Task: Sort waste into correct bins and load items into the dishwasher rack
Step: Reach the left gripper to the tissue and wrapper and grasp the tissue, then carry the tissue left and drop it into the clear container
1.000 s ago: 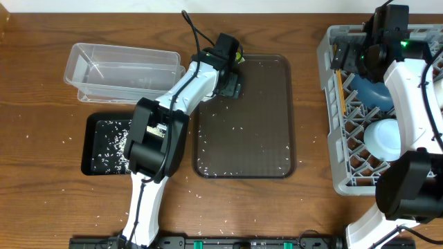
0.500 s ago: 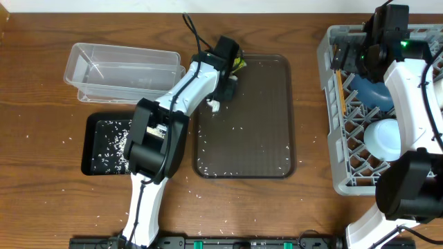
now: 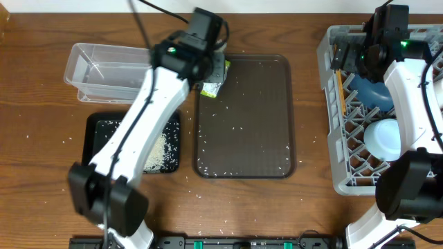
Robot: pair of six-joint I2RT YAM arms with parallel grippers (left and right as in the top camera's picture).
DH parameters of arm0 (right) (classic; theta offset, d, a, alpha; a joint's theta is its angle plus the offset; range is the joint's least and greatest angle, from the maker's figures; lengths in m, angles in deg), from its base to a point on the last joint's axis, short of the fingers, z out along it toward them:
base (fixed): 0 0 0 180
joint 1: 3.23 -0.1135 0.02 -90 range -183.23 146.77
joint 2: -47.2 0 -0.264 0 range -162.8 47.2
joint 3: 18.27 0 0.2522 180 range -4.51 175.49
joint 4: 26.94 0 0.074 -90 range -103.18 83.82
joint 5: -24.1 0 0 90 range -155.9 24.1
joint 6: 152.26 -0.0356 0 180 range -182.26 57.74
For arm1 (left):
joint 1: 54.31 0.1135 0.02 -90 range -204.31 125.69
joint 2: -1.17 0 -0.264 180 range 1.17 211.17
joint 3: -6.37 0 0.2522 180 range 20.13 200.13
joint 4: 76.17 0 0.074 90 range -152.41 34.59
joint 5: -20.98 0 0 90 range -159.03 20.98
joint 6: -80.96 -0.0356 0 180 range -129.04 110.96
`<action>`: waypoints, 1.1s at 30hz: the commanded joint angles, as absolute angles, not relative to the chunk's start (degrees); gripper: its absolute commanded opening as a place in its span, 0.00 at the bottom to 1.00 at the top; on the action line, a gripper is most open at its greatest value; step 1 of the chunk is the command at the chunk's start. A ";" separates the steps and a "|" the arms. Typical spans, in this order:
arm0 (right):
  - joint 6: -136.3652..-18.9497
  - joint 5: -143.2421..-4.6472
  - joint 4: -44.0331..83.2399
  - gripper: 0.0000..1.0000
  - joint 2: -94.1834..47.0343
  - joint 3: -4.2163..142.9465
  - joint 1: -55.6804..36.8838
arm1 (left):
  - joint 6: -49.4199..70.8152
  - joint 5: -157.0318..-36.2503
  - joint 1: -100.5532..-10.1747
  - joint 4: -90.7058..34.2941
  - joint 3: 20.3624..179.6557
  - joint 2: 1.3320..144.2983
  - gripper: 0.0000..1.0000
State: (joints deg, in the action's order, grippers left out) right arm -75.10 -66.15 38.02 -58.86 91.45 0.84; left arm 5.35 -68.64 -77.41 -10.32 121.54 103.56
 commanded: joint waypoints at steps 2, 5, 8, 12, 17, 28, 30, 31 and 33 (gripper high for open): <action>-75.06 -66.17 38.04 0.99 -58.58 92.54 1.08 | 6.29 -67.20 -74.22 -10.99 122.11 101.76 0.06; -75.06 -66.17 38.04 0.99 -58.58 92.54 1.08 | 6.36 -62.89 -71.75 -12.52 122.11 101.81 0.06; -75.06 -66.17 38.04 0.99 -58.58 92.54 1.08 | 10.80 -58.04 -68.66 -13.22 122.06 102.31 0.06; -75.06 -66.17 38.02 0.99 -58.58 92.54 1.08 | 18.58 -55.00 -63.53 -13.20 121.58 103.03 0.06; -75.06 -66.17 38.04 0.99 -58.58 92.54 1.08 | 24.63 -55.03 -58.39 -13.68 120.79 104.69 0.40; -75.06 -66.17 38.04 0.99 -58.58 92.54 1.08 | 24.09 -69.36 -55.94 -12.59 120.75 105.96 0.61; -75.08 -66.17 38.04 0.99 -58.58 92.54 1.08 | 17.37 -78.81 -57.01 -13.49 120.75 105.98 0.60; -75.06 -66.17 38.04 0.99 -58.58 92.54 1.08 | 12.96 -83.20 -57.84 -14.05 120.75 105.98 0.60; -75.06 -66.17 38.04 0.99 -58.58 92.54 1.08 | 4.96 -89.36 -60.29 -15.04 120.75 105.98 0.60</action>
